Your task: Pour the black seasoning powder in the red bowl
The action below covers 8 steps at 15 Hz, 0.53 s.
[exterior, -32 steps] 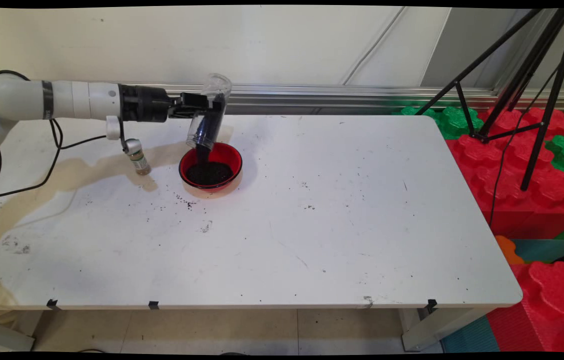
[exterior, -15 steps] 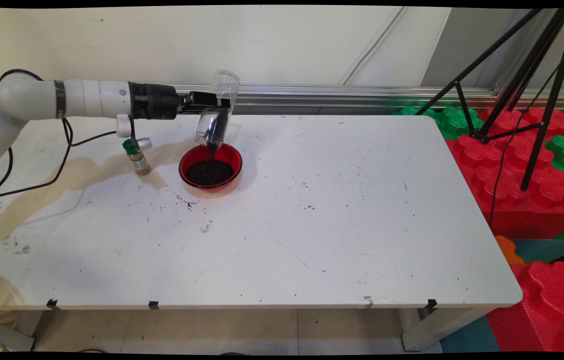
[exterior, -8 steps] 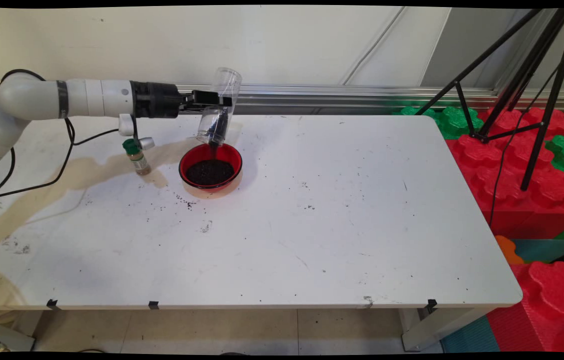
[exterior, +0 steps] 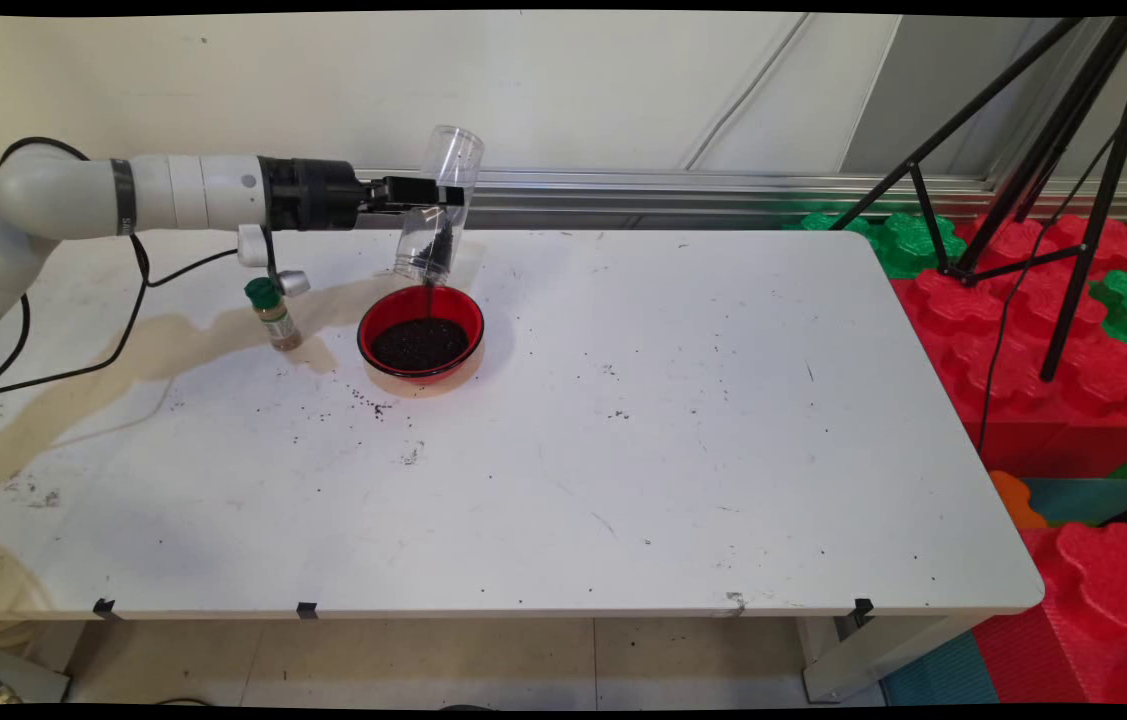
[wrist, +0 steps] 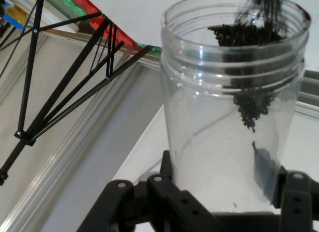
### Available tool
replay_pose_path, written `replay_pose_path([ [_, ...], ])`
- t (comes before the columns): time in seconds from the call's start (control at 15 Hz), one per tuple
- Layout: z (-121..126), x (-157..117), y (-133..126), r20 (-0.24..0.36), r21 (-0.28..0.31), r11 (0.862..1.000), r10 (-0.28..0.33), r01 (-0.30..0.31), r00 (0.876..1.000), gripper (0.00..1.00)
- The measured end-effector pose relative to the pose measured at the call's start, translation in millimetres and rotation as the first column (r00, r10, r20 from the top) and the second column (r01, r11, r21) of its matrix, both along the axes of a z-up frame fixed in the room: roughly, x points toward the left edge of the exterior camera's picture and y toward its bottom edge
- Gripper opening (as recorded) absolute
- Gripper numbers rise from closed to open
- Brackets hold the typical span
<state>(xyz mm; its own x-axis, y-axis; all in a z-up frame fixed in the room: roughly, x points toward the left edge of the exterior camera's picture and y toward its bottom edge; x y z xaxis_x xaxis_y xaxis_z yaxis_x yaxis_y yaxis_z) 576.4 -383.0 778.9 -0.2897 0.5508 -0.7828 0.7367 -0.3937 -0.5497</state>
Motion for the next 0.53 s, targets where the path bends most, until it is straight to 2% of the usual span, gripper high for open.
replay_pose_path([
  [0.53, 3.6, 0.8, 3.8, 0.037, -0.054, 0.998, -0.015, 0.017, 0.999, 0.00],
])
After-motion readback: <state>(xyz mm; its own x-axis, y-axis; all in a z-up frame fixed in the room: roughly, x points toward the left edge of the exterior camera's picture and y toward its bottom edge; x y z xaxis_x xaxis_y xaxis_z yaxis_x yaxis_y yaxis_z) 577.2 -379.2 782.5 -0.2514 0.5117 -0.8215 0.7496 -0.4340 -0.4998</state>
